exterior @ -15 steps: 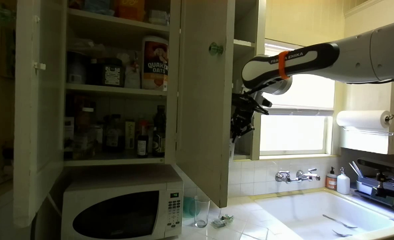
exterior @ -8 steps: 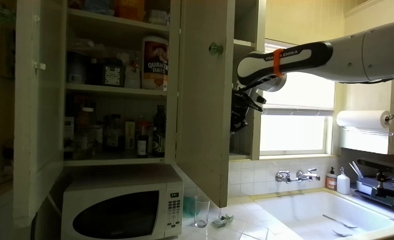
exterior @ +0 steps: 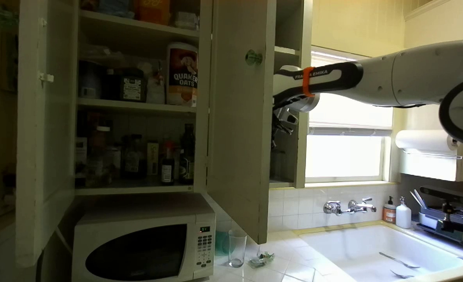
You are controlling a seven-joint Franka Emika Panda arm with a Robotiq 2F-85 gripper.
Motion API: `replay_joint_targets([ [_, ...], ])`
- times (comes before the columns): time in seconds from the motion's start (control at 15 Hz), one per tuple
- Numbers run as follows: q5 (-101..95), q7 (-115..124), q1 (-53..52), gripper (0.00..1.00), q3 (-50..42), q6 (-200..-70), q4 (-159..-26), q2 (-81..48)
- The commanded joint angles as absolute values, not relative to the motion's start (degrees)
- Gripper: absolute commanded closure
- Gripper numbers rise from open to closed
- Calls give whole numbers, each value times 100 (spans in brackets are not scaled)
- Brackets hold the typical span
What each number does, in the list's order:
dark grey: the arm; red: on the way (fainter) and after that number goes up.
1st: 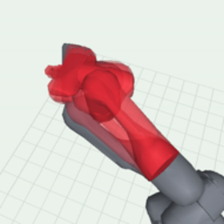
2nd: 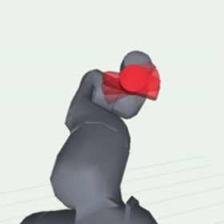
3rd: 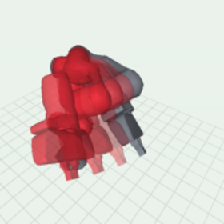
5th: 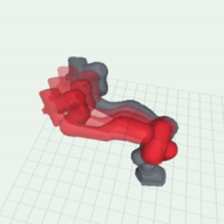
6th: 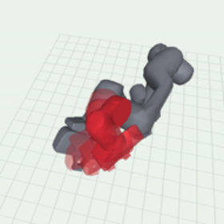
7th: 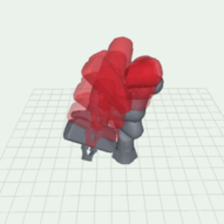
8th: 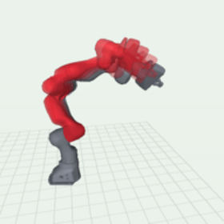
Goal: Open the right cabinet door then put the white box on the bottom shelf.
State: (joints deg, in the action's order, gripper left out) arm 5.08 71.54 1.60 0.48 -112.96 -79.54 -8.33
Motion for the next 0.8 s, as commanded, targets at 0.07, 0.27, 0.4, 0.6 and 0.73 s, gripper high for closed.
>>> replay_joint_targets([
  [0.07, 526, 7308, 64, 99, 82, -11517, -7082, -1439],
  [0.27, 510, 7323, 11, 99, 91, -11592, -6756, -1691],
  [0.4, 524, 7336, -8, 99, 86, -11627, -6563, -1832],
  [0.6, 517, 7411, -19, 99, 63, -11759, -6367, -1988],
  [0.73, 538, 7405, -11, 99, 68, -11808, -6234, -2093],
])
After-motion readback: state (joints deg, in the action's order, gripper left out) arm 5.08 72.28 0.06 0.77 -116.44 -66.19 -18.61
